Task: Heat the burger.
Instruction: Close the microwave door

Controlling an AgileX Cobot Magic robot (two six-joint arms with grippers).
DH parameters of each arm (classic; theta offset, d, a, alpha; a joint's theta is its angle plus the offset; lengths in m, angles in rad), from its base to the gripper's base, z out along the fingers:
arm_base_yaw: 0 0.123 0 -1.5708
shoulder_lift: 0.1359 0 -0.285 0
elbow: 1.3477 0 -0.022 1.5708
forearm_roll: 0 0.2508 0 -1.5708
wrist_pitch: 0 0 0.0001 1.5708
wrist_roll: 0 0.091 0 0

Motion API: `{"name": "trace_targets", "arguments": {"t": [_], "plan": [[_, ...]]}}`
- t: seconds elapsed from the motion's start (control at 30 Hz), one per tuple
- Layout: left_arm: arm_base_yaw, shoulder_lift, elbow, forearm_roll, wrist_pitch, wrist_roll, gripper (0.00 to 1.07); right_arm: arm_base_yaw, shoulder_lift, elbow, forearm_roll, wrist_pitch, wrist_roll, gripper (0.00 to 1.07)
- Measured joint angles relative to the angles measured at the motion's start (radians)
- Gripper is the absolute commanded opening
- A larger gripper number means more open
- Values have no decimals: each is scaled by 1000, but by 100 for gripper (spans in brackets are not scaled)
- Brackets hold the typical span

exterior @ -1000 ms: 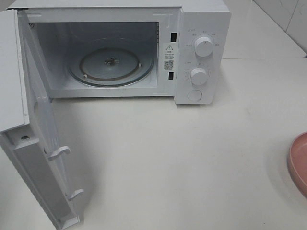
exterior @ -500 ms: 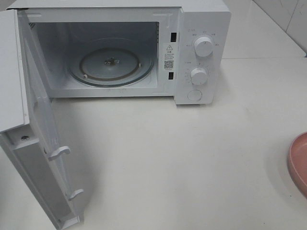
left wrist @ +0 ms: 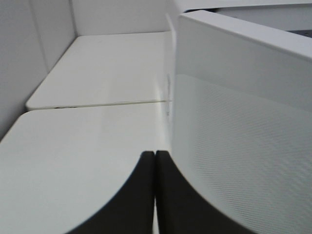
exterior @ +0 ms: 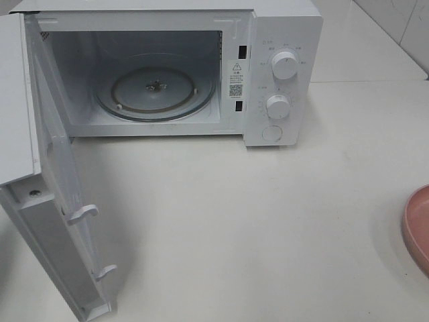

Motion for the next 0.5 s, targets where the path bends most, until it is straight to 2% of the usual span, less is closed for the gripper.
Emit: {"name": "trace_targets", "arguments": {"t": [0.03,0.07,0.1,0.13,0.2,0.4,0.5], "plan": [[0,29,0,55,-40,-24,0,0,0,0,0,0,0,76],[0,29,0,55,-40,-24,0,0,0,0,0,0,0,76],[0,89,0,135,-111,-49,0,0,0,0,0,0,0,76],[0,89,0,135,-111,-49,0,0,0,0,0,0,0,76],[0,172,0,208,-206,-63,0,0,0,0,0,0,0,76],[0,291,-1,229,-318,-74,0,0,0,0,0,0,0,76],[-29,350,-19,221,-331,-87,0,0,0,0,0,0,0,76]]}}
